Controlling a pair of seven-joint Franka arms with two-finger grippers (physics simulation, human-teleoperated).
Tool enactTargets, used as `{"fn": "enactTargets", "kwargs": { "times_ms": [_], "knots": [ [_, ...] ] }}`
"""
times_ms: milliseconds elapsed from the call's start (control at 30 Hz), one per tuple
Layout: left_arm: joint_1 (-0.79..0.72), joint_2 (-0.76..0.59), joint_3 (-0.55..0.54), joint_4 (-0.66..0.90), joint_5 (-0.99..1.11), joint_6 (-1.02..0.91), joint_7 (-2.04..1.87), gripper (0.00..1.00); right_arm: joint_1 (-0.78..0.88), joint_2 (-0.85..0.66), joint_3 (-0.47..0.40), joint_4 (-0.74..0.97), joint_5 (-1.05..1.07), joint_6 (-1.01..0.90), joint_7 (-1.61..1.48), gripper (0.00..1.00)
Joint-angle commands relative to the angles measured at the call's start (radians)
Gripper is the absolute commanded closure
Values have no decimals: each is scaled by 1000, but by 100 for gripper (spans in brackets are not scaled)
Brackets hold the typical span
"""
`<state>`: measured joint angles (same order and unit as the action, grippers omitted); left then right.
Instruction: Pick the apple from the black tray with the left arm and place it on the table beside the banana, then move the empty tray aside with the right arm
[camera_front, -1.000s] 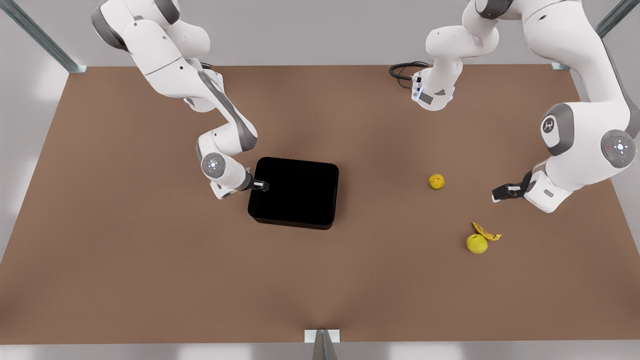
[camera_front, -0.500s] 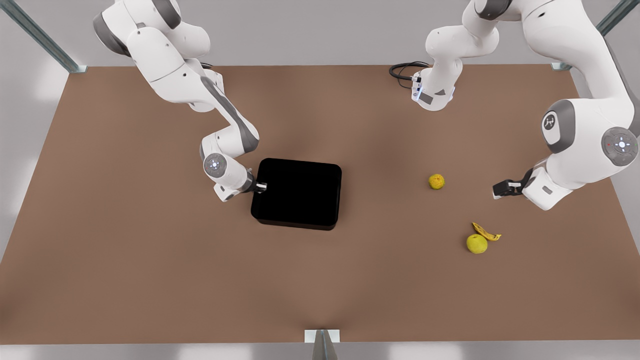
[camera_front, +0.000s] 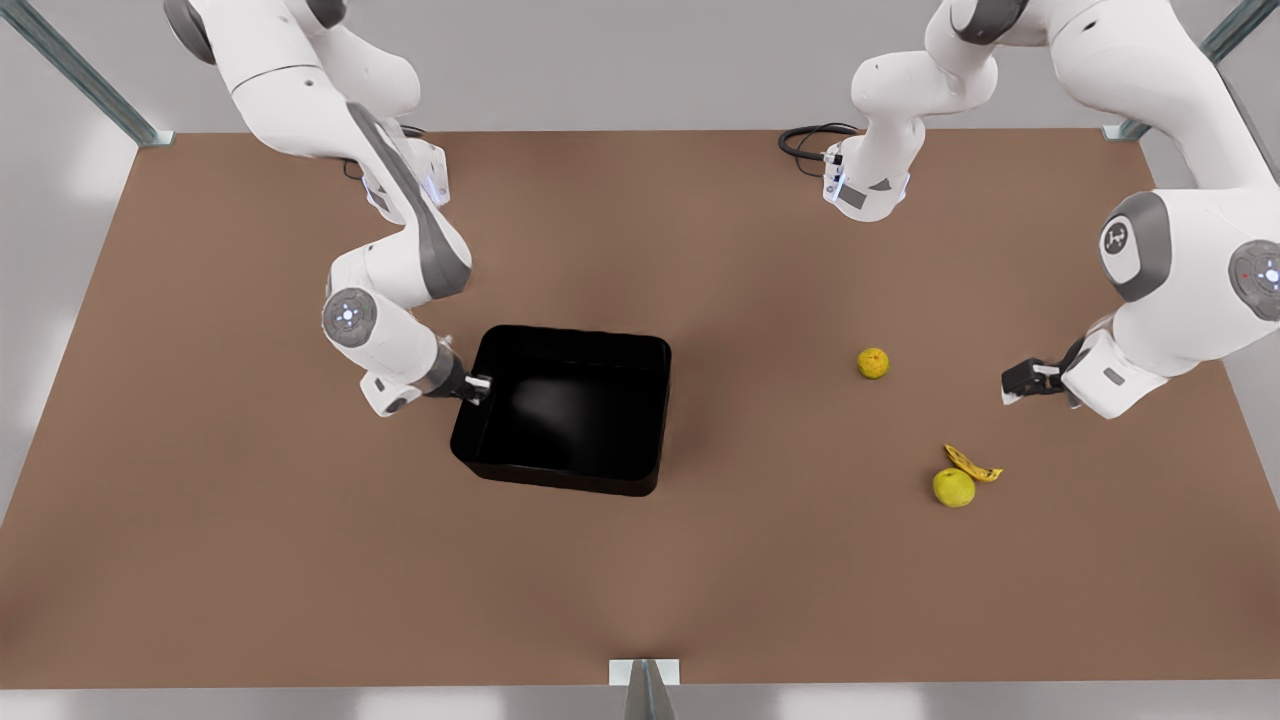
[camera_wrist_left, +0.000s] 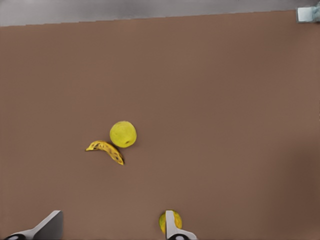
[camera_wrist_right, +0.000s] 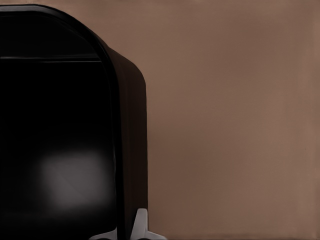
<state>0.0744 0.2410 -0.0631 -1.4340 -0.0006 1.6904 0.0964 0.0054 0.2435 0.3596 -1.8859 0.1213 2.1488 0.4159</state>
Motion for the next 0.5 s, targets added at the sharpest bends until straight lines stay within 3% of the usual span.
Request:
{"fn": "enactTargets", "kwargs": {
  "times_ms": [0, 100, 467],
  "knots": [
    [-13, 11, -3, 18, 30, 63, 60, 0, -13, -1, -27, 63, -74, -294, -196, 87],
    [-39, 34, -1, 21, 33, 64, 60, 0, -10, 0, -145, 113, -80, -342, -387, 88],
    [-44, 57, 5, 35, 27, 84, 59, 0, -10, 96, -410, 269, -154, -408, -905, 90]
  ]
}}
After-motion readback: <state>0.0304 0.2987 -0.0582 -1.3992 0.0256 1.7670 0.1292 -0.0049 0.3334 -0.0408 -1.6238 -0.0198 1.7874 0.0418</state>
